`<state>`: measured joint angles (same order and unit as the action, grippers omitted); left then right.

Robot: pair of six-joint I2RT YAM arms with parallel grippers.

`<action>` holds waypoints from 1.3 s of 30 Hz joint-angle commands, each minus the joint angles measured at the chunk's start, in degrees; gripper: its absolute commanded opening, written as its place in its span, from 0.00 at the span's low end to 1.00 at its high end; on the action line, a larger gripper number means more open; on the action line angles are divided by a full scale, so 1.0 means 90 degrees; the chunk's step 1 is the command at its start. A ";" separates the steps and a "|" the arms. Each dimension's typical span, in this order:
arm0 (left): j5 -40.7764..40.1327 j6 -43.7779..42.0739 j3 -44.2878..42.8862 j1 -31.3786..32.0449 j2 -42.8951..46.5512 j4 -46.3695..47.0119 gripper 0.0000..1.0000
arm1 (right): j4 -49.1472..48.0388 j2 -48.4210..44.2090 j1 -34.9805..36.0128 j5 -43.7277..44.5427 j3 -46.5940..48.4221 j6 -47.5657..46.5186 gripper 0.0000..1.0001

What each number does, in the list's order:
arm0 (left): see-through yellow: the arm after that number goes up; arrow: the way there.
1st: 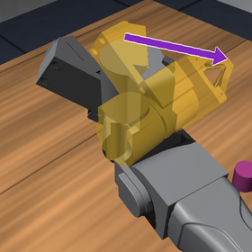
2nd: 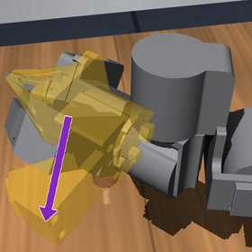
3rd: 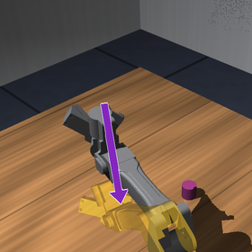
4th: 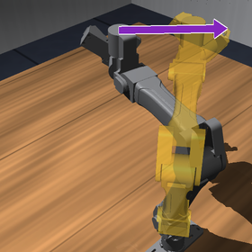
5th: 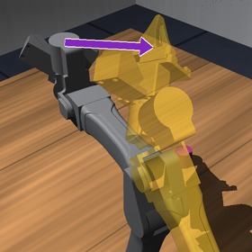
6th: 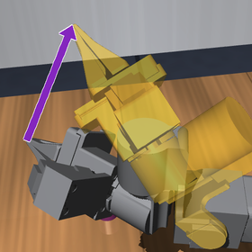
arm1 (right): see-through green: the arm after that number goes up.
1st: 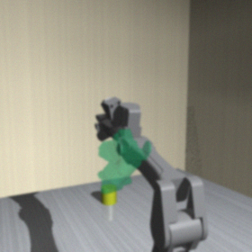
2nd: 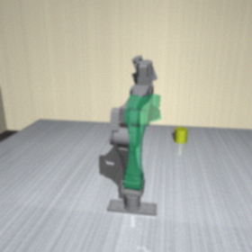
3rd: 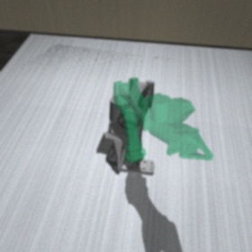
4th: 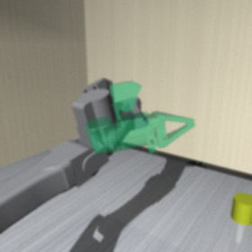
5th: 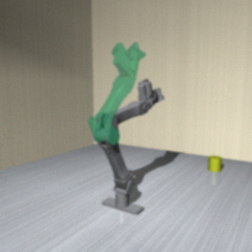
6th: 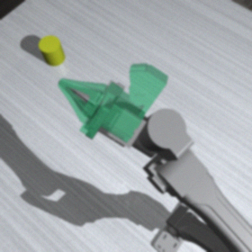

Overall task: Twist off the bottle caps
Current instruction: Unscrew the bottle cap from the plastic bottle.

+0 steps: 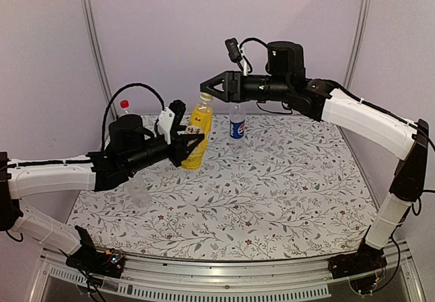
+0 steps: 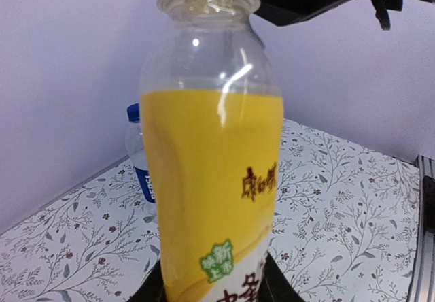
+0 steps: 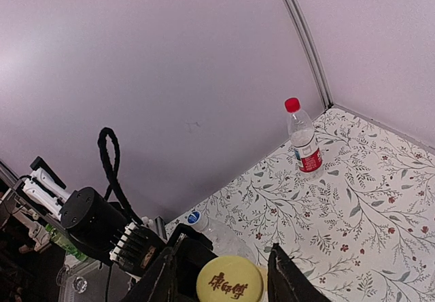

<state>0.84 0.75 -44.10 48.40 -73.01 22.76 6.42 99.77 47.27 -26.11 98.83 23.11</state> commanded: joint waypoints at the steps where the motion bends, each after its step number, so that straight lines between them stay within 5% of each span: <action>1: -0.0062 -0.0064 -0.0171 0.0081 0.0109 0.0010 0.29 | -0.0079 -0.0001 0.0051 -0.0108 0.0013 -0.0029 0.43; 12: -0.0074 -0.0064 -0.0173 0.0091 0.0124 0.0001 0.29 | -0.0049 0.0048 0.0051 -0.0134 -0.0020 -0.0050 0.36; 22: -0.0074 -0.0064 -0.0170 0.0086 0.0124 0.0000 0.29 | -0.0025 0.0065 0.0062 -0.0102 -0.0019 -0.0084 0.46; 39: -0.0075 -0.0035 -0.0175 0.0095 0.0107 0.0001 0.29 | 0.0156 0.0123 0.0114 0.0134 -0.0004 -0.0272 0.42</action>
<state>0.58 0.62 -44.10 48.49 -72.99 22.72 6.87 99.77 47.75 -26.02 98.83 21.58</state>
